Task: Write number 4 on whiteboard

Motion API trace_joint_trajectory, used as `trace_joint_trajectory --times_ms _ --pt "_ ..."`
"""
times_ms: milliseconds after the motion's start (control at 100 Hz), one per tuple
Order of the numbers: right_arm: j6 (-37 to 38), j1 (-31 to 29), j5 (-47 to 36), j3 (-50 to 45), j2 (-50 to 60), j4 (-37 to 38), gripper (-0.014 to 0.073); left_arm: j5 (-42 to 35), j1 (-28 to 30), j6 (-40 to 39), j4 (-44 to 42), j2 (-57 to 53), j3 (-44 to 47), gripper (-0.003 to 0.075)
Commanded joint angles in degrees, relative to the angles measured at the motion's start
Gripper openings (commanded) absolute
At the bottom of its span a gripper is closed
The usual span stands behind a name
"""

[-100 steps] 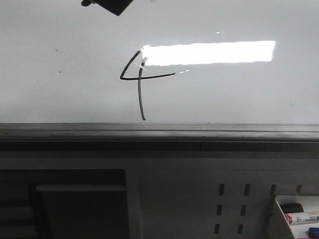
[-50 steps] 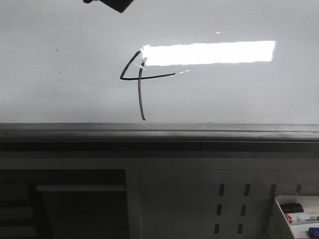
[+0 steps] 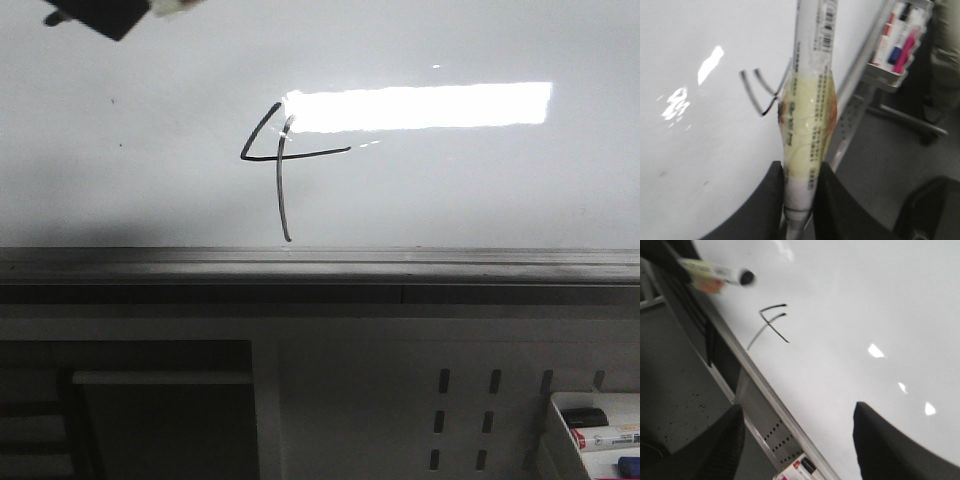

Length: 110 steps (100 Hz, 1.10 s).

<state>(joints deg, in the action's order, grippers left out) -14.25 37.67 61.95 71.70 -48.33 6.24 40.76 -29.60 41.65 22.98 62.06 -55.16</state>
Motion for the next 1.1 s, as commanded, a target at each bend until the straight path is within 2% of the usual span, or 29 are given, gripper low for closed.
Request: trace_joint_trajectory --times_ms 0,110,320,480,670,950,1040,1090 --pt "6.3 -0.2 -1.6 -0.4 3.9 4.7 0.0414 -13.1 4.6 -7.3 0.2 -5.6 5.5 -0.0020" --pt "6.6 -0.2 -3.9 -3.1 6.7 4.8 0.0414 -22.4 11.6 -15.6 4.2 -9.1 12.6 -0.0020" --pt "6.7 -0.2 -5.2 -5.6 7.4 4.7 0.0414 -31.6 19.9 -15.6 13.2 -7.8 20.0 -0.0020" --pt "6.8 -0.2 -8.3 -7.0 7.4 4.3 0.0414 -38.8 21.4 -15.6 15.8 -3.1 20.0 -0.0020" --pt "6.8 -0.2 -9.9 -7.4 7.4 4.1 0.0414 -39.6 21.4 -15.6 15.7 2.7 19.8 -0.0020" --pt "8.8 -0.2 -9.8 -7.4 7.4 3.7 0.0414 -39.1 21.4 -15.4 14.2 3.3 19.8 -0.0016" --pt "8.8 -0.2 -9.8 -7.4 7.4 3.7 0.0414 -39.0 21.4 -15.4 13.9 3.3 19.8 0.0033" --pt "8.8 -0.2 -9.8 -7.4 7.4 3.7 0.0414 -39.0 21.4 -15.4 13.0 3.3 19.8 0.0092"
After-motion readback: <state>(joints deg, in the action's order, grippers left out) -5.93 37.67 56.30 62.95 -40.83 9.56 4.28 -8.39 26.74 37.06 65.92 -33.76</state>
